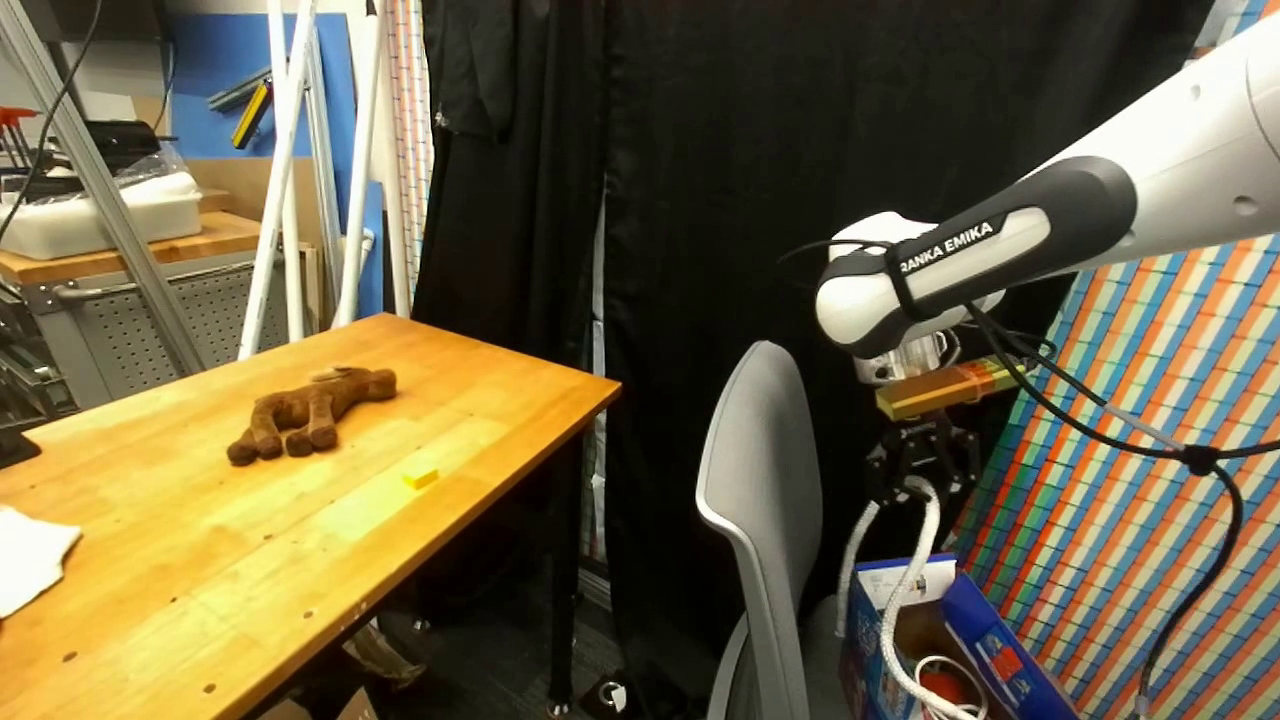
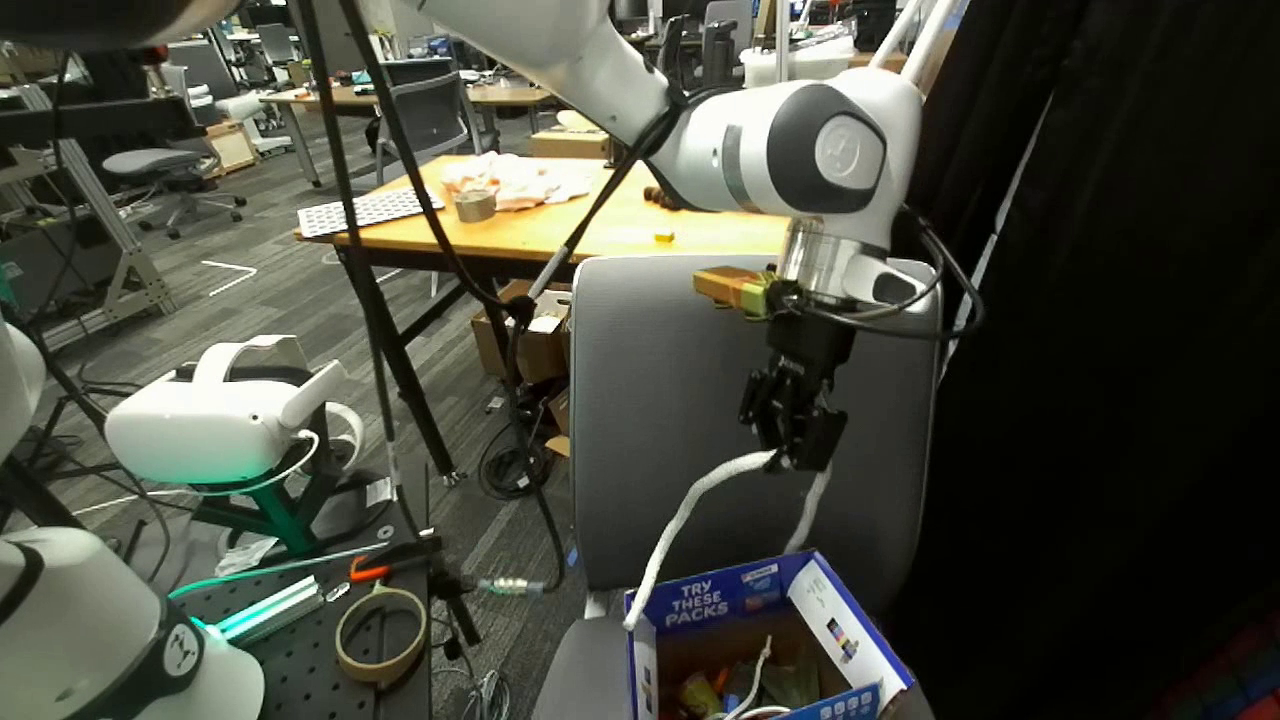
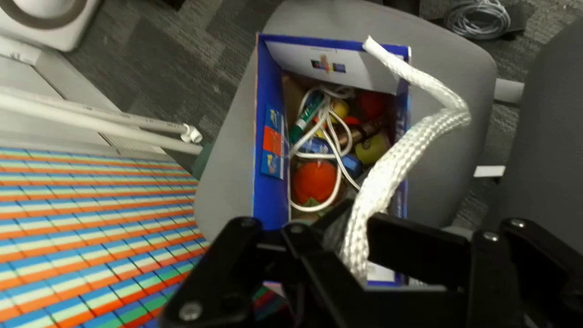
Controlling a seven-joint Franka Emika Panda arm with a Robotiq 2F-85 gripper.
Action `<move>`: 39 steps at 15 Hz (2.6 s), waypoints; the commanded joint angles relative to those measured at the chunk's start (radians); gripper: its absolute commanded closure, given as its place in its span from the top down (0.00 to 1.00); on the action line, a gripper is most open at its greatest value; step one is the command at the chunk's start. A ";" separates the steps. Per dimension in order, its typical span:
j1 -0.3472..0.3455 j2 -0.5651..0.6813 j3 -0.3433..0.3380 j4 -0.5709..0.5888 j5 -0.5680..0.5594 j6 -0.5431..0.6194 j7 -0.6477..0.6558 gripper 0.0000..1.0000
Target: Put the string on the headrest in the blue box
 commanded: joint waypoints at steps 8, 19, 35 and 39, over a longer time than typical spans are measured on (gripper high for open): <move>0.018 0.114 -0.088 0.184 -0.078 -0.458 0.040 0.07; 0.027 0.175 -0.106 0.349 -0.235 -0.681 0.086 0.07; -0.046 -0.068 -0.126 0.310 -0.252 -0.683 0.206 0.90; -0.060 -0.045 -0.117 0.326 -0.185 -0.608 0.182 0.96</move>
